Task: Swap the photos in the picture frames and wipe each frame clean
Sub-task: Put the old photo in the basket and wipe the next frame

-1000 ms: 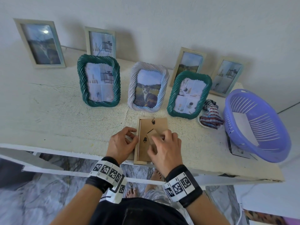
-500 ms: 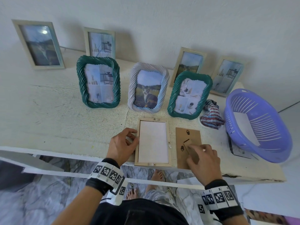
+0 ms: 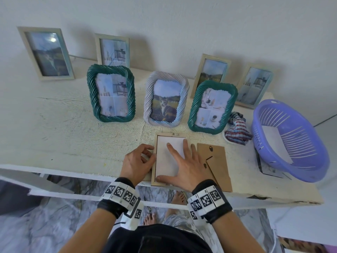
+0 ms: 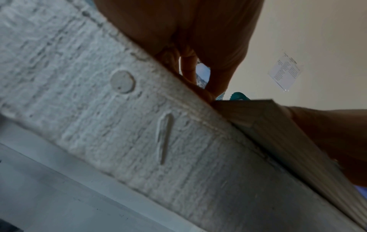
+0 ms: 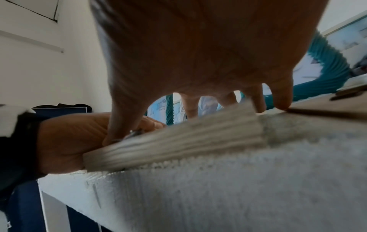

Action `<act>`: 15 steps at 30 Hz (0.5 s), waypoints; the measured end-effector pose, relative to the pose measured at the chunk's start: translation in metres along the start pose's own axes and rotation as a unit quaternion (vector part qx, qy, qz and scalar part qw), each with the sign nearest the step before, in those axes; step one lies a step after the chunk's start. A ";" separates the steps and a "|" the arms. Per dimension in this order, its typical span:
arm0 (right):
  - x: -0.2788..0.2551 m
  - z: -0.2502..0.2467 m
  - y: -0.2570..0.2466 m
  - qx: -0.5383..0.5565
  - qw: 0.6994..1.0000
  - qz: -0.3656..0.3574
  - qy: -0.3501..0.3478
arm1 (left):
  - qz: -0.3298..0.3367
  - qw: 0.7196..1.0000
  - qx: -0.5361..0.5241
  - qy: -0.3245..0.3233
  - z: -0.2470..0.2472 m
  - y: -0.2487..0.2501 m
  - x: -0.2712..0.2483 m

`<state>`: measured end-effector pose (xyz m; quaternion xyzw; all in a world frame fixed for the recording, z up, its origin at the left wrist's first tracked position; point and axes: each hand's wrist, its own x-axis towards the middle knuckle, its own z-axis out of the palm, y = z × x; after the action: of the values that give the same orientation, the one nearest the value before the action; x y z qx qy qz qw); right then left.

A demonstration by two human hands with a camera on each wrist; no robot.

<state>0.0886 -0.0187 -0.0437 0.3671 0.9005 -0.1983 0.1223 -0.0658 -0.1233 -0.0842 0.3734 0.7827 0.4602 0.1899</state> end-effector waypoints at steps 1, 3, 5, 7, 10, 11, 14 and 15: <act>0.002 0.002 0.000 -0.003 1.000 0.000 -0.007 | -0.002 1.000 0.000 0.000 0.000 0.000 0.000; 0.005 0.004 0.002 -0.008 1.000 0.002 -0.010 | -0.003 1.000 0.001 -0.003 0.000 -0.001 0.001; 0.007 0.004 0.003 -0.012 1.000 0.000 -0.013 | -0.005 1.000 0.001 -0.004 0.000 -0.001 0.001; 0.008 0.003 0.003 -0.022 1.000 -0.001 -0.013 | -0.005 1.000 0.001 -0.004 0.000 0.000 0.000; 0.010 0.003 0.003 -0.026 1.000 -0.002 -0.015 | -0.006 1.000 0.000 -0.005 0.000 0.000 0.000; 0.011 0.003 0.003 -0.025 1.000 -0.003 -0.015 | -0.005 1.000 0.002 -0.004 0.000 0.000 0.000; 0.011 0.003 0.002 -0.031 0.999 -0.004 -0.007 | -0.006 1.000 0.008 -0.003 0.000 0.000 -0.001; 0.011 0.003 0.001 -0.036 0.999 -0.004 -0.003 | -0.008 1.000 0.009 -0.003 0.000 0.000 -0.001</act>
<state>0.0818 -0.0120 -0.0504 0.3580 0.9084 -0.1672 0.1371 -0.0654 -0.1241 -0.0845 0.3704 0.7894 0.4500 0.1927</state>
